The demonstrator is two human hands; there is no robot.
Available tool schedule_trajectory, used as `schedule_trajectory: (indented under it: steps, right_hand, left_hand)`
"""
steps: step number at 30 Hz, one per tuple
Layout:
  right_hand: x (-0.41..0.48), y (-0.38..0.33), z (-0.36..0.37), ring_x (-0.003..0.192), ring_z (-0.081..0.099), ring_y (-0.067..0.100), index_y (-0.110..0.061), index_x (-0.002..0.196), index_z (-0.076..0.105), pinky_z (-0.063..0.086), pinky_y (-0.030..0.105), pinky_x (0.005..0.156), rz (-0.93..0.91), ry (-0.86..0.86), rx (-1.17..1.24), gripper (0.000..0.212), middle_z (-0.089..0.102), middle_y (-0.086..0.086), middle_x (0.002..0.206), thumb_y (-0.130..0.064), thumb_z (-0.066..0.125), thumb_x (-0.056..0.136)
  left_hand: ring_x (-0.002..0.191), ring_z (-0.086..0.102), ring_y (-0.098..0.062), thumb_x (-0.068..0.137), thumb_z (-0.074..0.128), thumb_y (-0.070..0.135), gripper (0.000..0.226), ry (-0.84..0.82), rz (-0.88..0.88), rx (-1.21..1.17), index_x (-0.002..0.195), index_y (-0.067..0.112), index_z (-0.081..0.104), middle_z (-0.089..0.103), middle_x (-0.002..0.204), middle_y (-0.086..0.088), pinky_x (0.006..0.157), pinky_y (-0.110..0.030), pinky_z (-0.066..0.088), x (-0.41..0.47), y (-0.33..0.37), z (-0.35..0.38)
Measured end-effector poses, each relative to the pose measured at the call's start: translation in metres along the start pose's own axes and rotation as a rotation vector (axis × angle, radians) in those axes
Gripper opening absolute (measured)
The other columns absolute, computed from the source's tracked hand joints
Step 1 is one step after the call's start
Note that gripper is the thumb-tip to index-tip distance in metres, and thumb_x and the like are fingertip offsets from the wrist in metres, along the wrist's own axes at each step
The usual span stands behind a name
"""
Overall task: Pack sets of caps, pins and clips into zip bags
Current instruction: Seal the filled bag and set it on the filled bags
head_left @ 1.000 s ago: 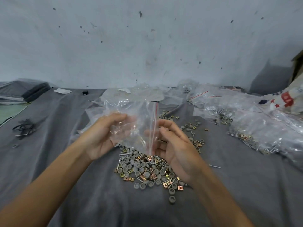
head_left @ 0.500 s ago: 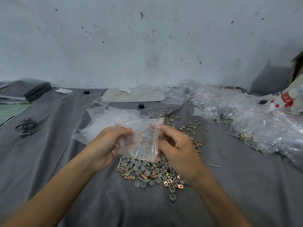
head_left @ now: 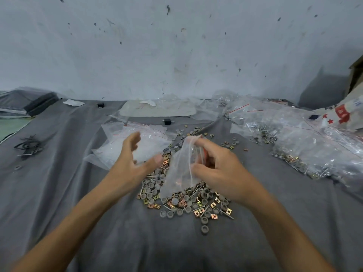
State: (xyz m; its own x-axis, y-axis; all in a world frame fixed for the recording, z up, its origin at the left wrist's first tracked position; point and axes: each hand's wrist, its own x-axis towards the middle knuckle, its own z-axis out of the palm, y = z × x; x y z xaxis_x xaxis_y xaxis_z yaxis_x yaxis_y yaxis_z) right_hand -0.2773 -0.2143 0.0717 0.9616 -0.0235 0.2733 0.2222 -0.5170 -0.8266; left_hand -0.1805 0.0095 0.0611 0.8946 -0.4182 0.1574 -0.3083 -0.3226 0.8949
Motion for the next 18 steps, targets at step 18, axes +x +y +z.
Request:
schedule_trajectory:
  steps: [18]
  right_hand:
    - [0.003, -0.046, -0.042, 0.07, 0.052, 0.019, -0.023, 0.09, 0.063, 0.045, 0.047, 0.06, -0.166, -0.05, 0.083, 0.029, 0.059, 0.008, 0.076, -0.049, 0.074, 0.086]
  left_hand:
    - [0.087, 0.07, -0.017, 0.062, 0.091, 0.033, 0.063, -0.171, 0.158, -0.564, 0.12, 0.029, 0.066, 0.07, 0.098, -0.018, 0.082, -0.032, 0.056, -0.003, 0.047, 0.022]
